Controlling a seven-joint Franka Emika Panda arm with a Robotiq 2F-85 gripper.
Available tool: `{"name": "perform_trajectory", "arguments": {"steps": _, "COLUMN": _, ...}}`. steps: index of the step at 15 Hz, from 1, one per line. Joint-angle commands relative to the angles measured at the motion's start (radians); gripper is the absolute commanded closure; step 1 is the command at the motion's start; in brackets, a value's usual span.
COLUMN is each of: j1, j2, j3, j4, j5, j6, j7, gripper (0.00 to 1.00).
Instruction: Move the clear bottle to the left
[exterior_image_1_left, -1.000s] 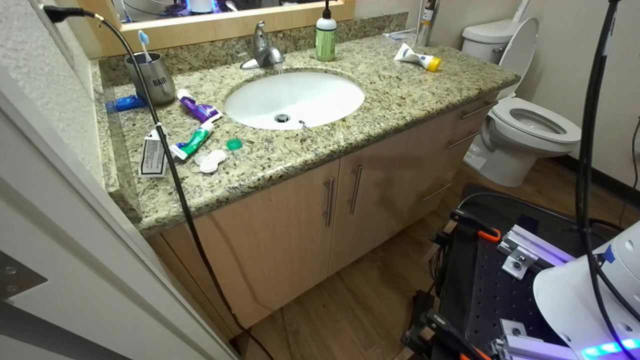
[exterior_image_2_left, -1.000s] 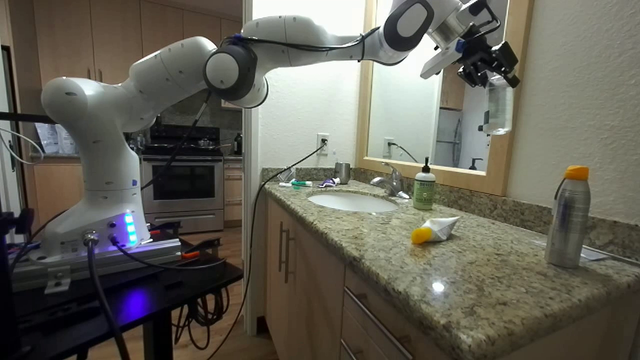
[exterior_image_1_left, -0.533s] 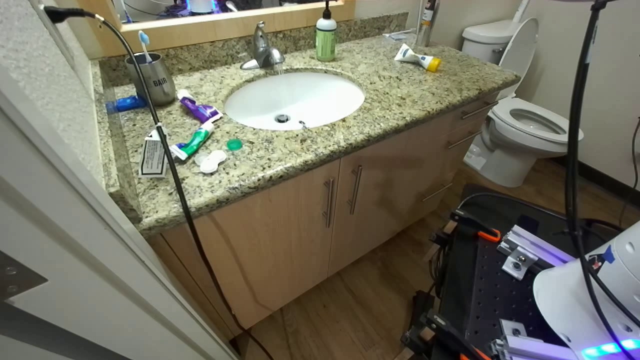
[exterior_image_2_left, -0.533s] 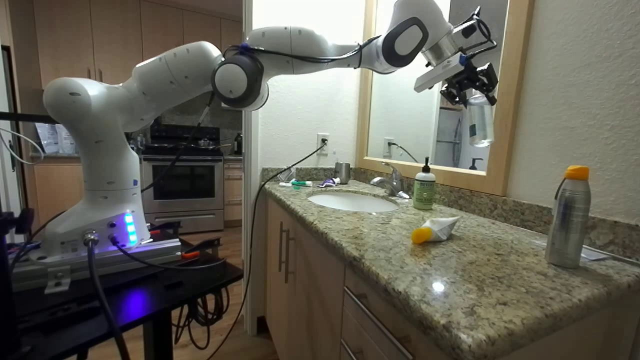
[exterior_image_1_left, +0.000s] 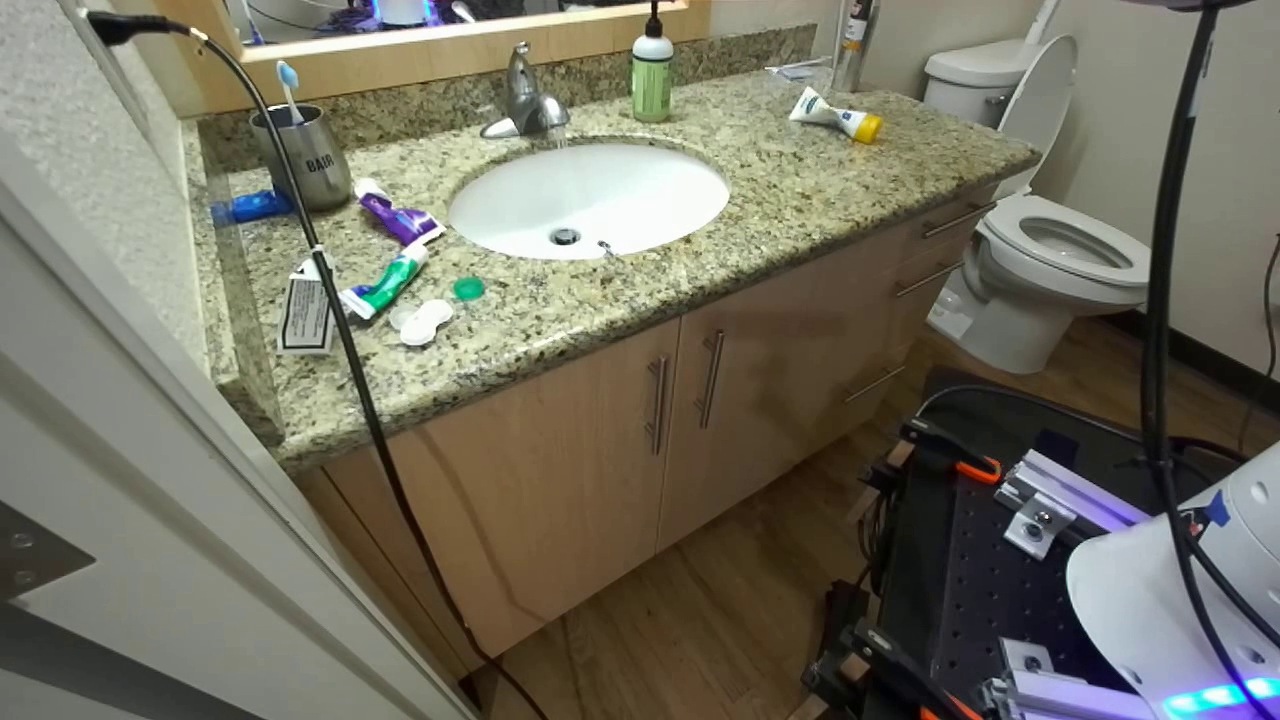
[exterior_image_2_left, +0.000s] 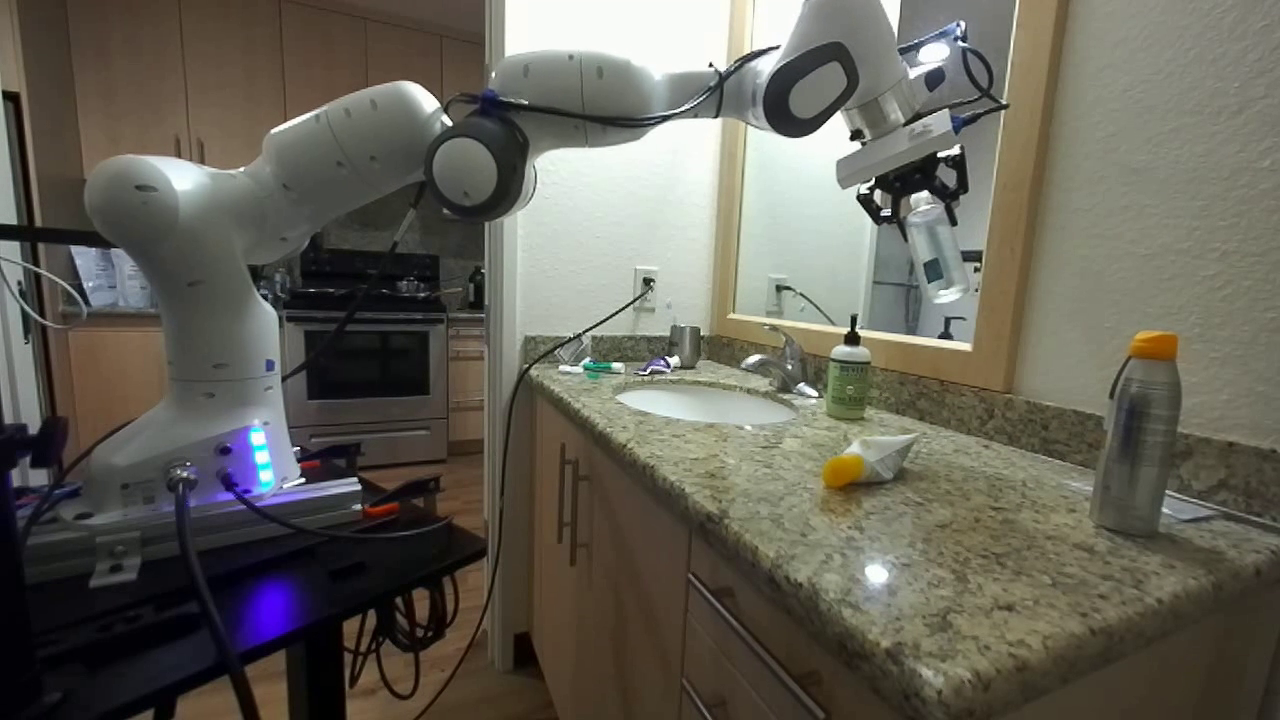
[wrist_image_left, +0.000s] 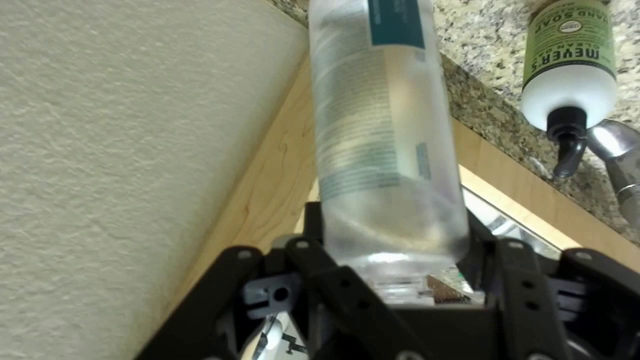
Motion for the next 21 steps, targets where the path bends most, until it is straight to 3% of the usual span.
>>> {"name": "perform_trajectory", "arguments": {"steps": 1, "j1": -0.008, "j2": -0.003, "j3": 0.003, "j4": 0.001, "j5": 0.039, "j6": -0.002, "j7": -0.061, "gripper": 0.38}}
{"name": "perform_trajectory", "arguments": {"steps": 4, "j1": -0.034, "j2": -0.009, "j3": 0.033, "j4": 0.007, "j5": 0.07, "j6": -0.002, "j7": -0.14, "gripper": 0.38}}
{"name": "perform_trajectory", "arguments": {"steps": 5, "j1": -0.035, "j2": -0.009, "j3": 0.035, "j4": 0.007, "j5": 0.071, "j6": -0.002, "j7": -0.143, "gripper": 0.63}}
{"name": "perform_trajectory", "arguments": {"steps": 13, "j1": -0.004, "j2": 0.059, "j3": 0.042, "j4": 0.015, "j5": 0.065, "j6": -0.358, "j7": -0.478, "gripper": 0.63}}
{"name": "perform_trajectory", "arguments": {"steps": 21, "j1": -0.108, "j2": 0.011, "j3": 0.041, "j4": 0.005, "j5": 0.073, "j6": -0.677, "j7": -0.933, "gripper": 0.63}}
